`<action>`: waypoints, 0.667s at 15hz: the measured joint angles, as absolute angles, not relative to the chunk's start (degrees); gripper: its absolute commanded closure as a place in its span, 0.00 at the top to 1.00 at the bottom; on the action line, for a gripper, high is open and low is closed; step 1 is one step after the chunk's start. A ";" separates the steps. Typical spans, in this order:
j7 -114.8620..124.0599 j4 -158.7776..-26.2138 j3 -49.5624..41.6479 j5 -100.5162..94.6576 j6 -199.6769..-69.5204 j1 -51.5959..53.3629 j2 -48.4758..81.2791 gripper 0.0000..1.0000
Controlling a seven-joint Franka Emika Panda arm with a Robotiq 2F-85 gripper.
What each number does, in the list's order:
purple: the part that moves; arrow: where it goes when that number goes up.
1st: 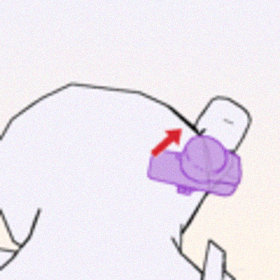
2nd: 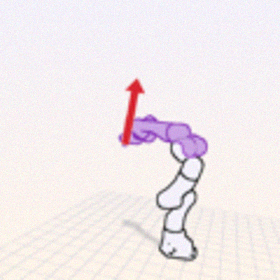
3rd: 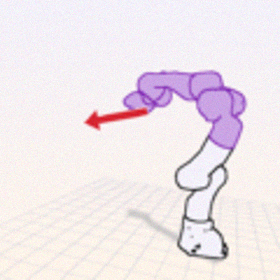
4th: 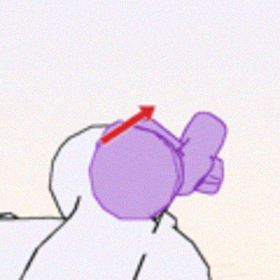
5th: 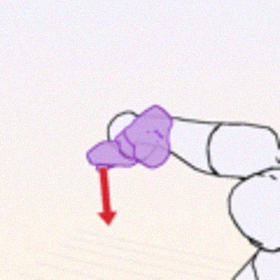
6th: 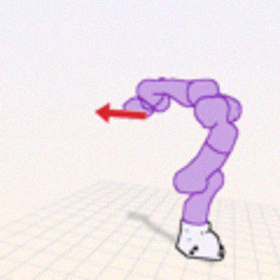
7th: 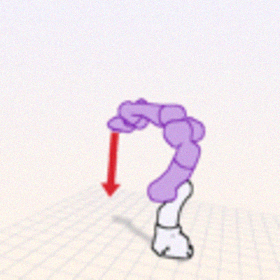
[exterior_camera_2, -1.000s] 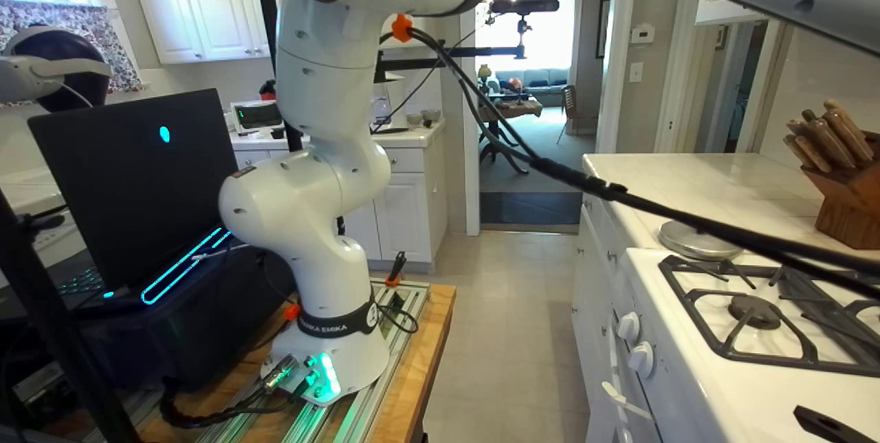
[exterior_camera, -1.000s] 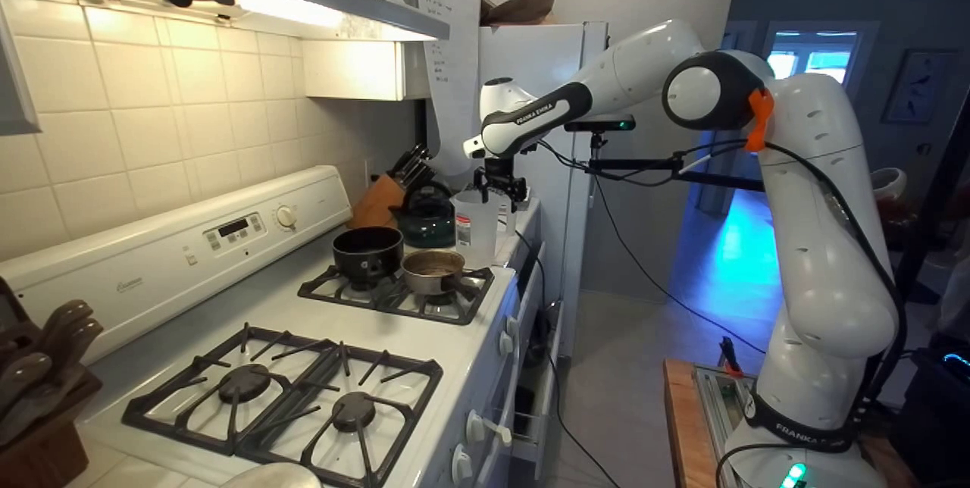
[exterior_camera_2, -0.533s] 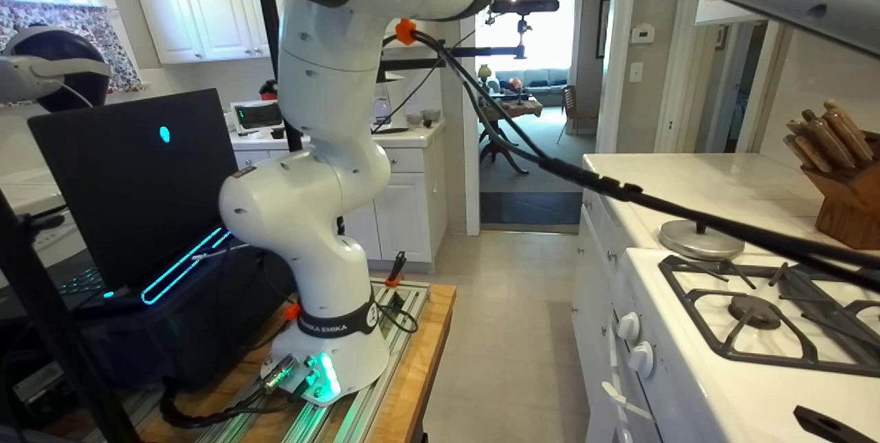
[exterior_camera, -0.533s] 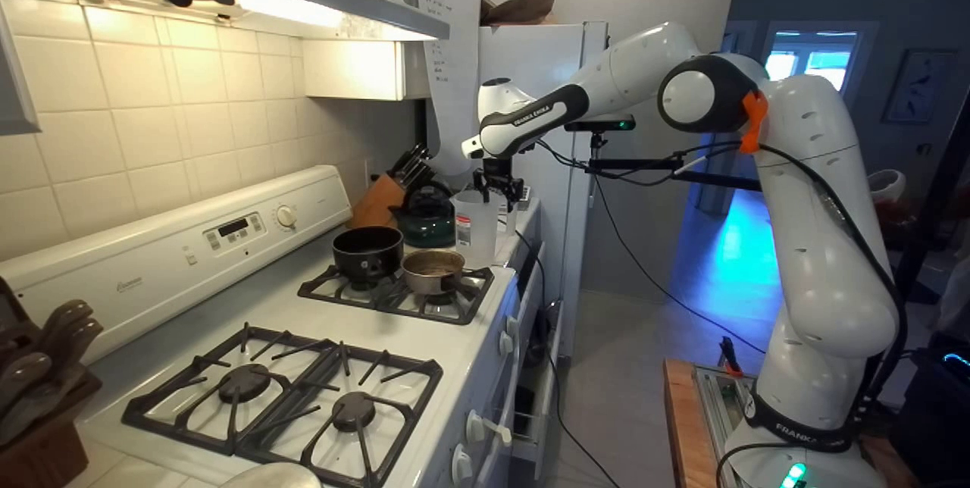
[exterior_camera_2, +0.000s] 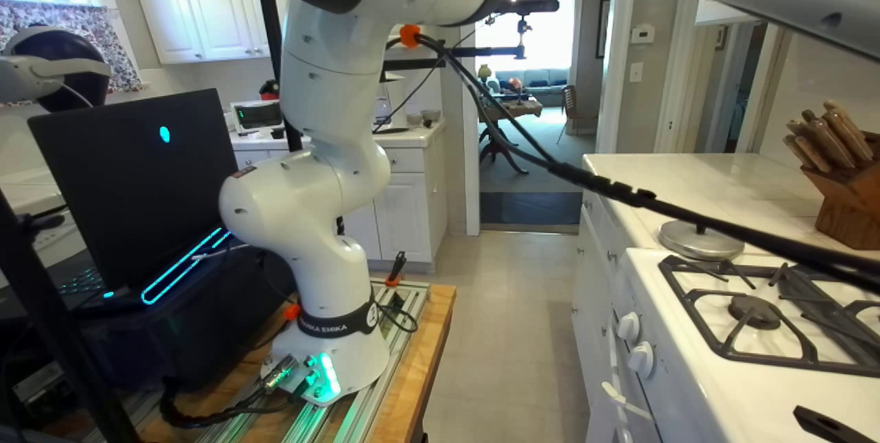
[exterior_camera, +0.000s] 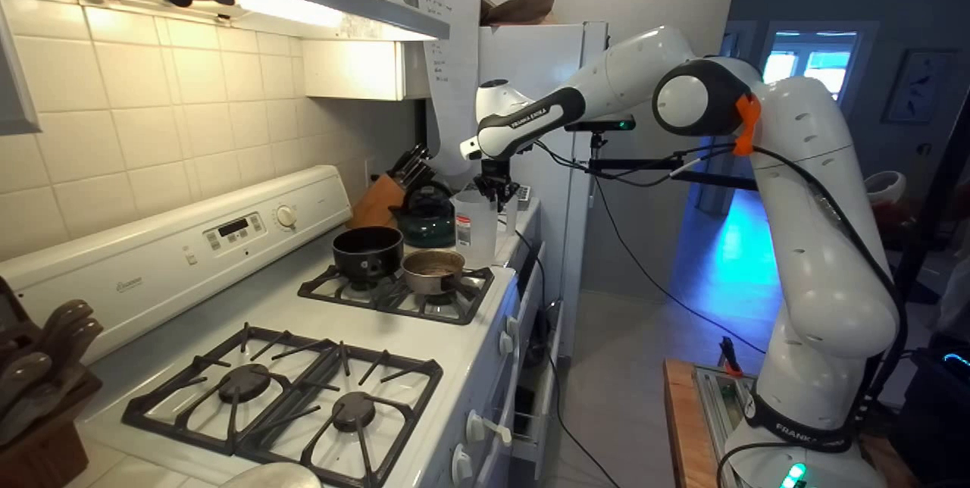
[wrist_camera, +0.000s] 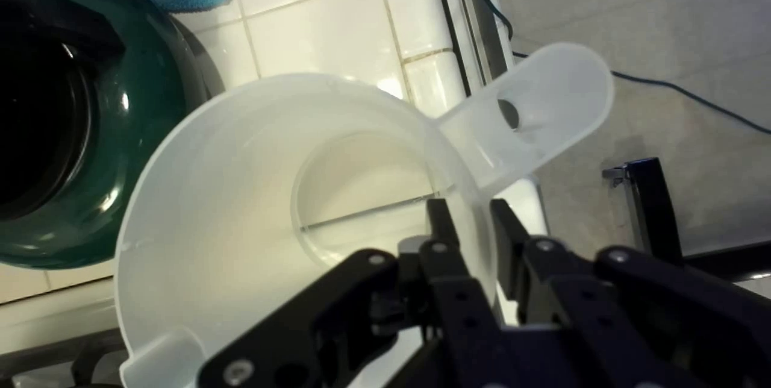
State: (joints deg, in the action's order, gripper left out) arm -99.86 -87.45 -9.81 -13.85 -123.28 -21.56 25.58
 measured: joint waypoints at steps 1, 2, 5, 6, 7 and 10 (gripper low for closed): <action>-99.86 -87.28 -9.83 -13.86 -123.28 -21.55 25.70 0.00; -99.86 -87.08 -9.87 -13.87 -123.28 -21.54 25.84 0.00; -99.75 -86.39 -9.94 -14.71 -123.27 -21.08 26.34 0.01; -99.49 -86.33 -9.99 -15.59 -123.27 -20.68 26.41 0.01; -99.10 -86.32 -10.07 -16.79 -123.26 -20.11 26.42 0.01; -97.89 -86.32 -10.53 -21.99 -122.89 -17.51 26.46 0.01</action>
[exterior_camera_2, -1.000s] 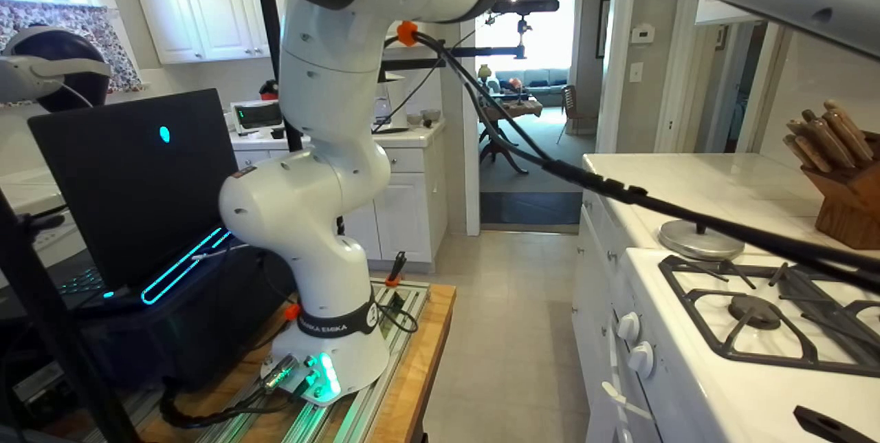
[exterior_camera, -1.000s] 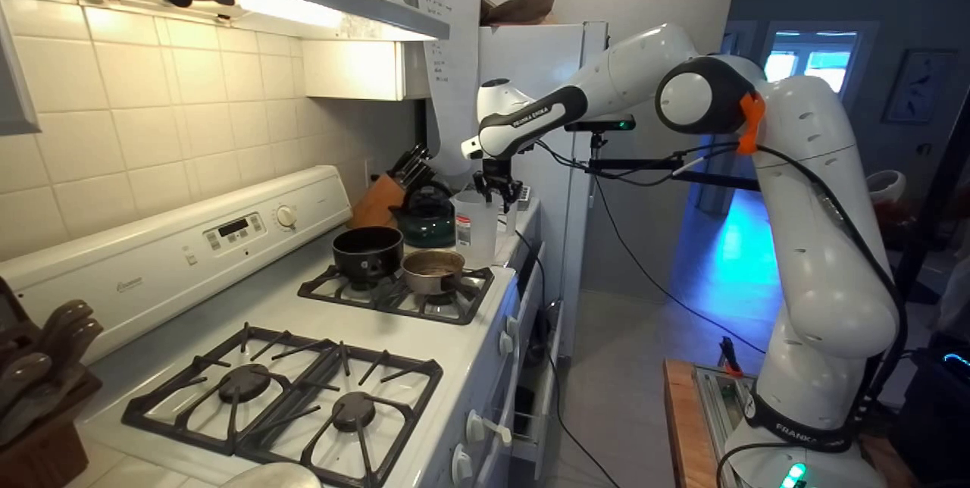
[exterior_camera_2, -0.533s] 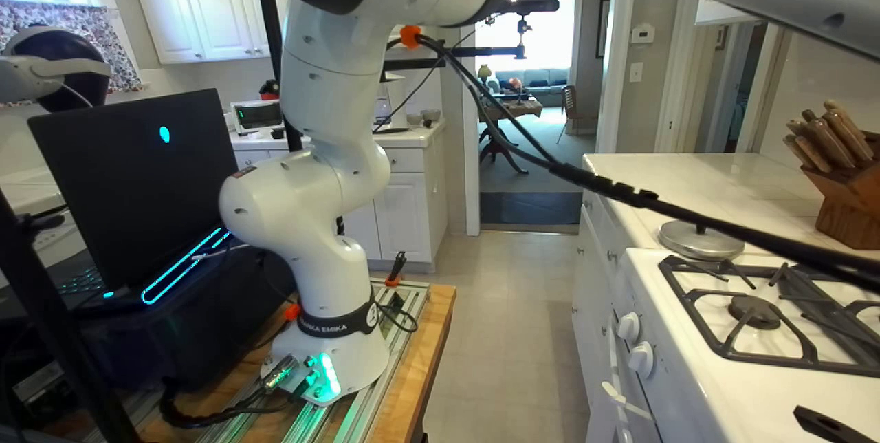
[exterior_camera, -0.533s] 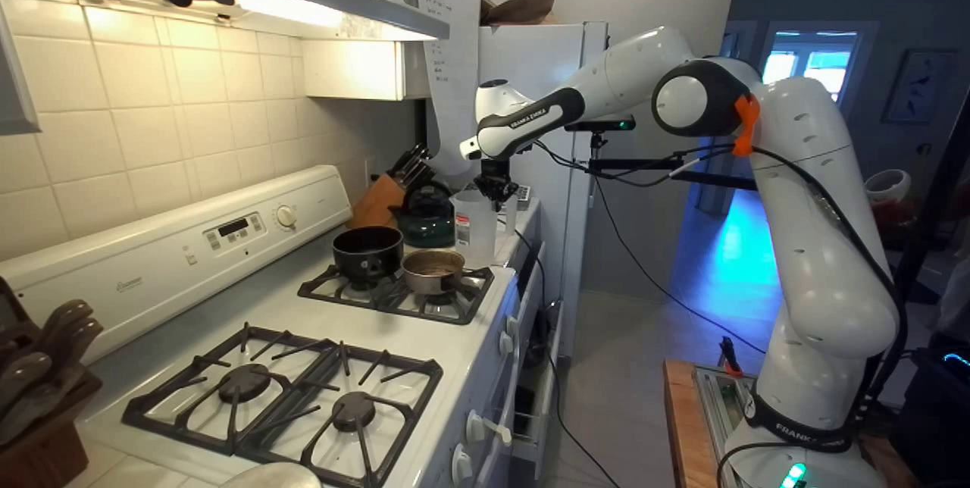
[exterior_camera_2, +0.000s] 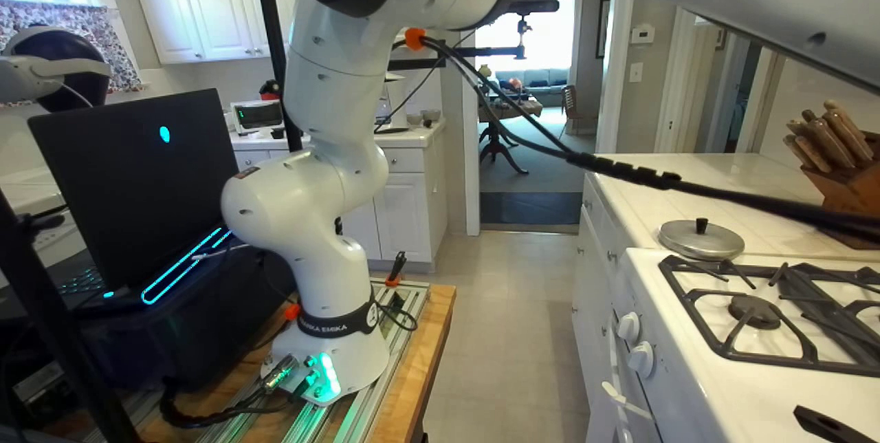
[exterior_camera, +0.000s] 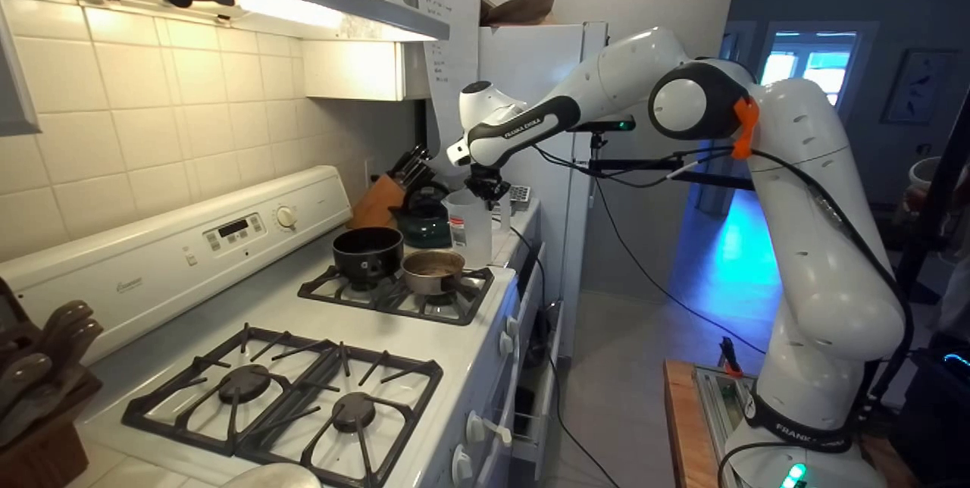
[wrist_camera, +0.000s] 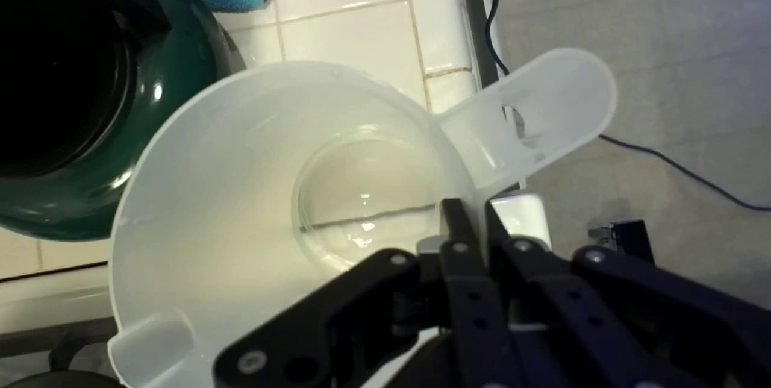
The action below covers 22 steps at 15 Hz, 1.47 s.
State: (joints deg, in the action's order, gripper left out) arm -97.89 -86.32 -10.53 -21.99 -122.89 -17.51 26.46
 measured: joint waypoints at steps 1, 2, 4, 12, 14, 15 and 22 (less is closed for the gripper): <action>-97.44 -86.32 -10.72 -24.16 -122.75 -16.44 26.47 0.01; -97.02 -86.32 -10.90 -26.21 -122.54 -15.41 26.47 0.01; -96.55 -86.32 -11.25 -30.32 -121.96 -13.41 26.50 0.01; -96.38 -86.67 -10.95 -42.17 -119.64 -8.72 26.75 0.01; -96.38 -86.88 -10.54 -44.03 -119.42 -8.17 27.00 0.01; -96.38 -86.90 -10.37 -44.80 -119.39 -7.94 27.21 0.01; -96.39 -87.21 -9.28 -50.33 -119.39 -7.09 28.23 0.01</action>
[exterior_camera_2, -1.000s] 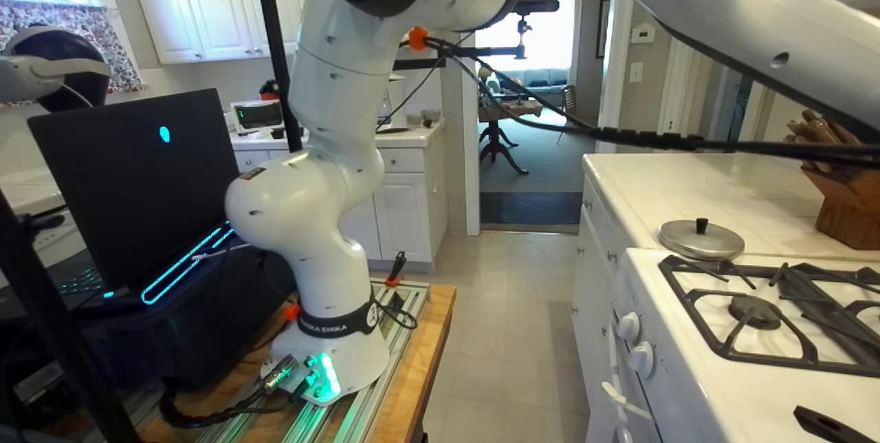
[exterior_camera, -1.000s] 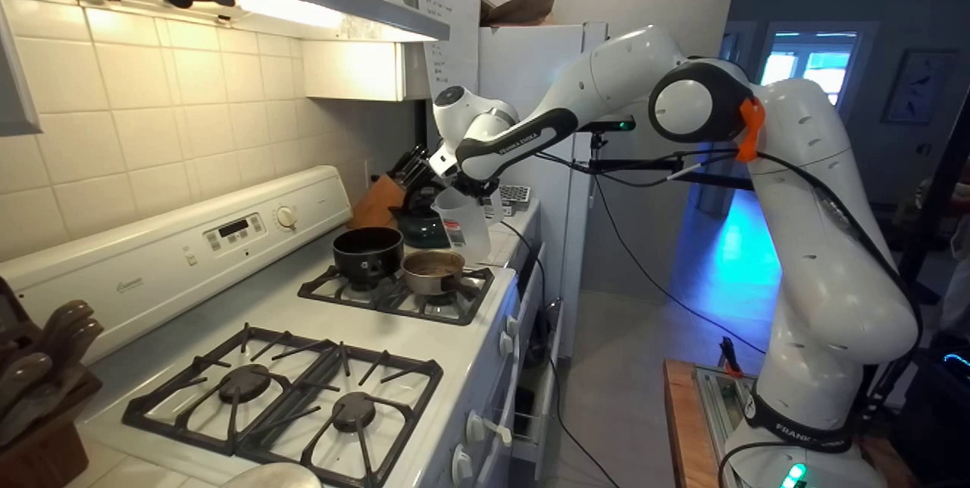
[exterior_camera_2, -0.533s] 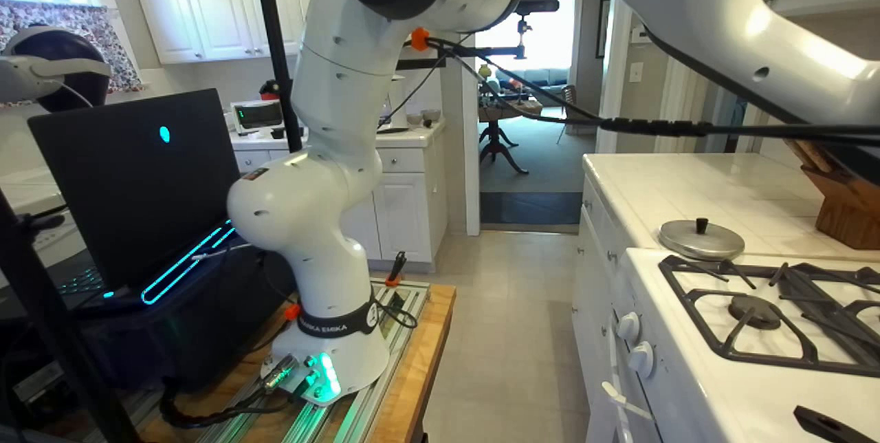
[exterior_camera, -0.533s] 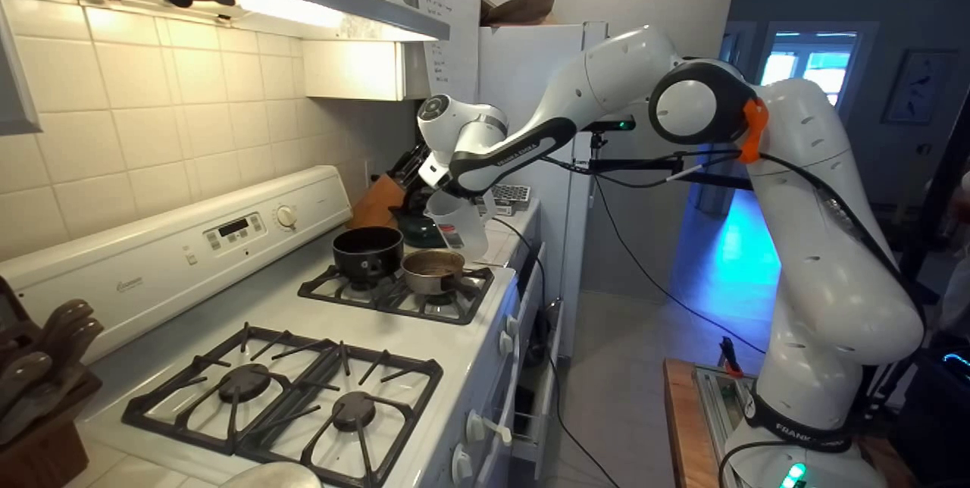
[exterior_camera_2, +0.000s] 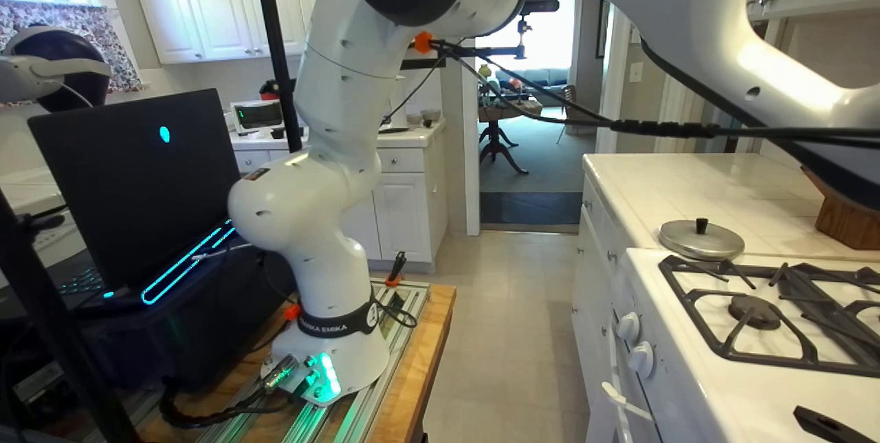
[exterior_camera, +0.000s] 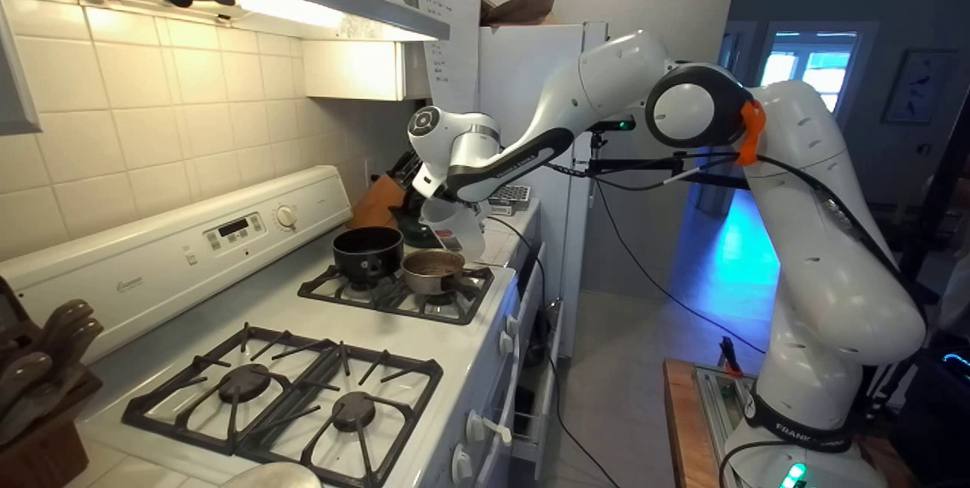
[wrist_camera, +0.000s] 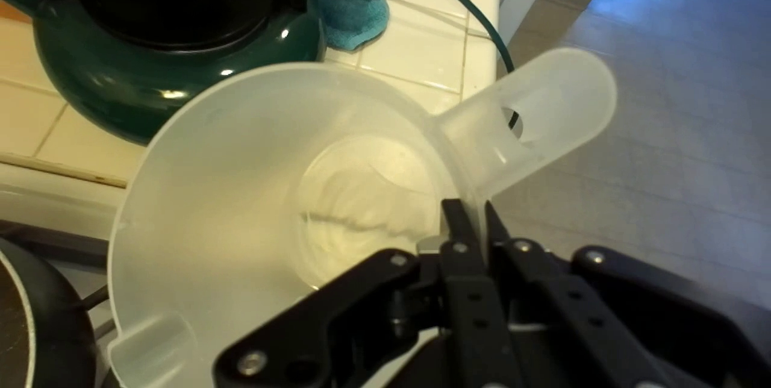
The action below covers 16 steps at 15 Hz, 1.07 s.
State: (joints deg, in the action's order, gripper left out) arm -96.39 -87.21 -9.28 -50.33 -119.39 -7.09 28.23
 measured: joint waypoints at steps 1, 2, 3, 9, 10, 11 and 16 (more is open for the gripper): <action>-96.39 -87.42 -9.11 -51.40 -119.39 -6.90 28.21 0.01; -96.40 -87.71 -8.99 -52.50 -119.39 -6.62 28.18 0.01; -96.40 -88.08 -8.84 -53.61 -119.39 -6.32 28.14 0.01; -96.51 -90.01 -7.57 -59.00 -119.40 -5.15 27.91 0.01; -96.52 -90.21 -7.42 -59.87 -119.40 -5.05 27.87 0.01; -96.53 -90.42 -7.29 -60.63 -119.40 -4.97 27.83 0.01; -96.53 -91.52 -6.65 -64.37 -119.41 -4.85 27.50 0.01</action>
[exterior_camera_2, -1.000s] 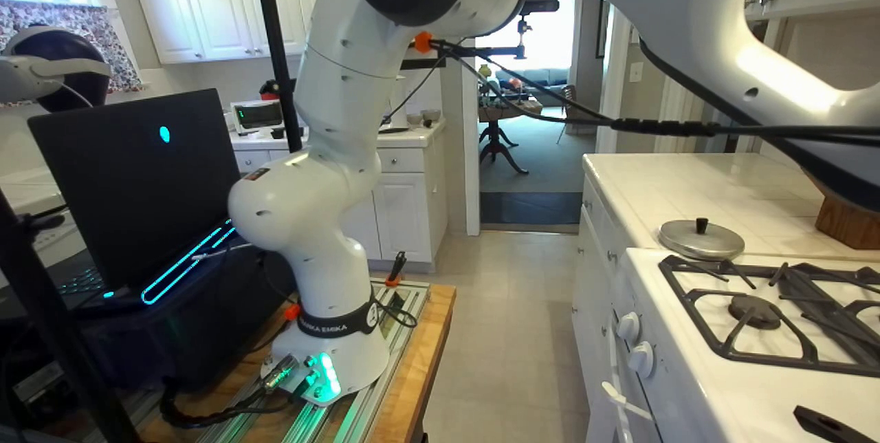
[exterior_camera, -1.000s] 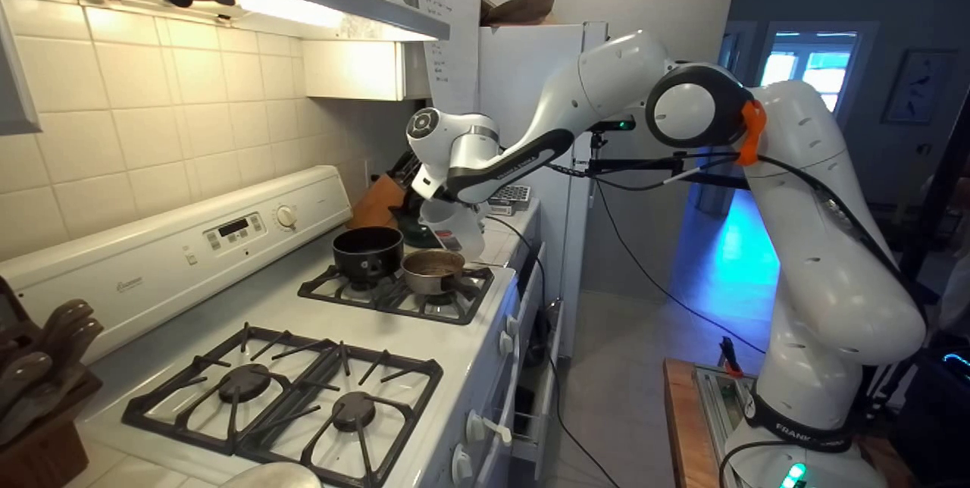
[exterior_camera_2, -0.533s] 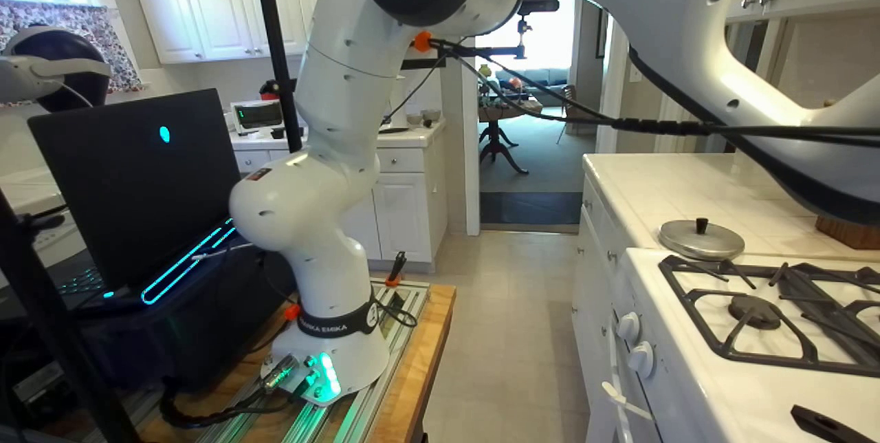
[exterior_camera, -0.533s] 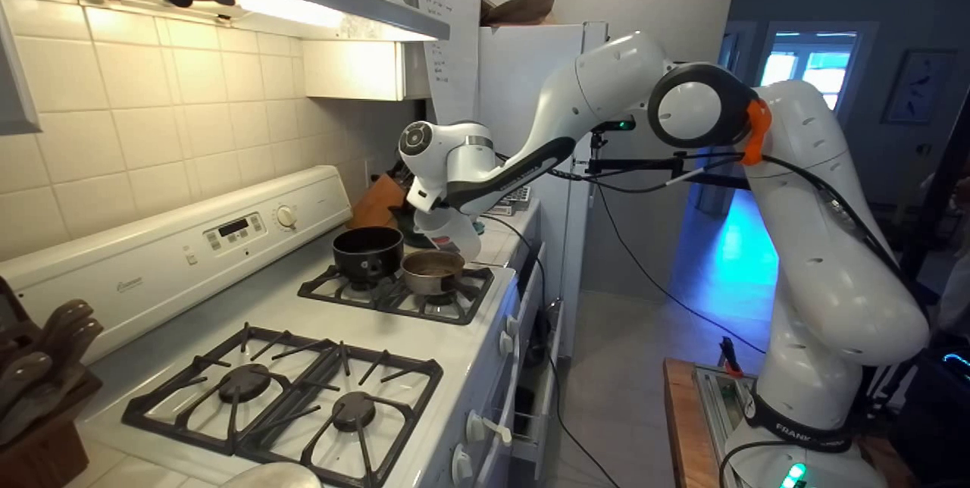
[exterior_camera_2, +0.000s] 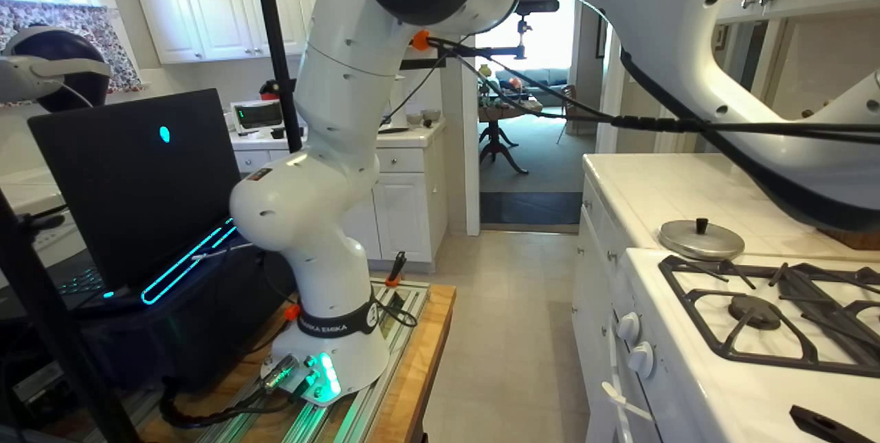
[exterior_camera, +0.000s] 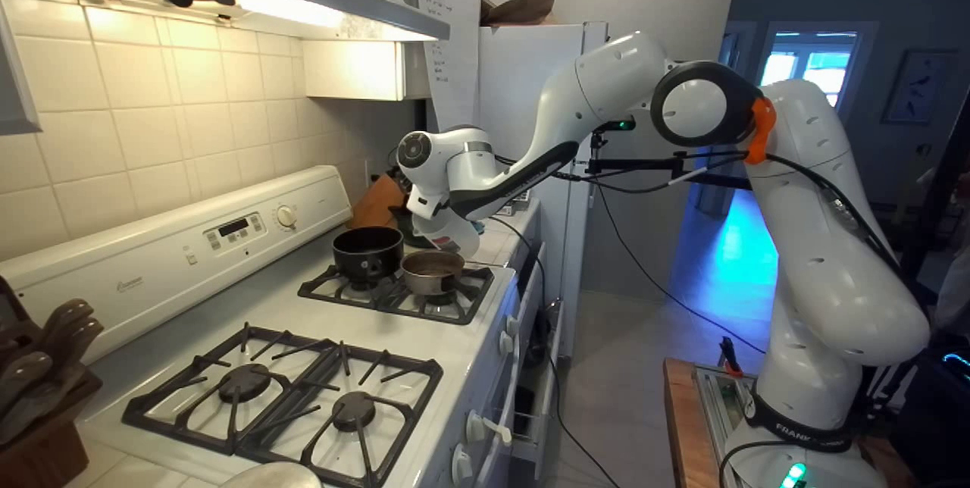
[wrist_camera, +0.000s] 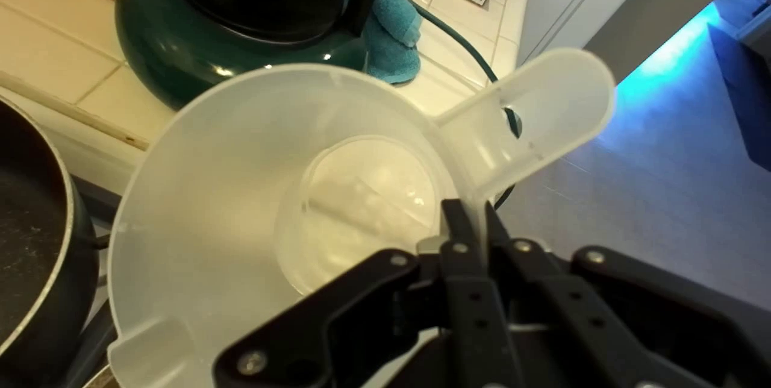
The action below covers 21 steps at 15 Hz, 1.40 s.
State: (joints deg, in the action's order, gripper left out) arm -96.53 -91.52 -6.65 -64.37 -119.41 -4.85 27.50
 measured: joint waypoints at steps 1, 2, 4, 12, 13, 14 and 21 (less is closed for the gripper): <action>-96.53 -91.59 -6.58 -64.95 -119.41 -4.83 27.43 0.01; -96.53 -91.65 -6.49 -65.59 -119.41 -4.83 27.34 0.01; -96.53 -91.90 -6.32 -66.85 -119.41 -4.82 27.00 0.01; -97.70 -94.88 -4.82 -68.49 -119.41 -4.49 24.75 0.01; -97.77 -95.22 -4.72 -68.86 -119.41 -4.37 24.57 0.01; -97.84 -95.57 -4.65 -69.20 -119.41 -4.28 24.37 0.01; -99.02 -97.72 -4.21 -71.80 -119.41 -4.09 23.11 0.01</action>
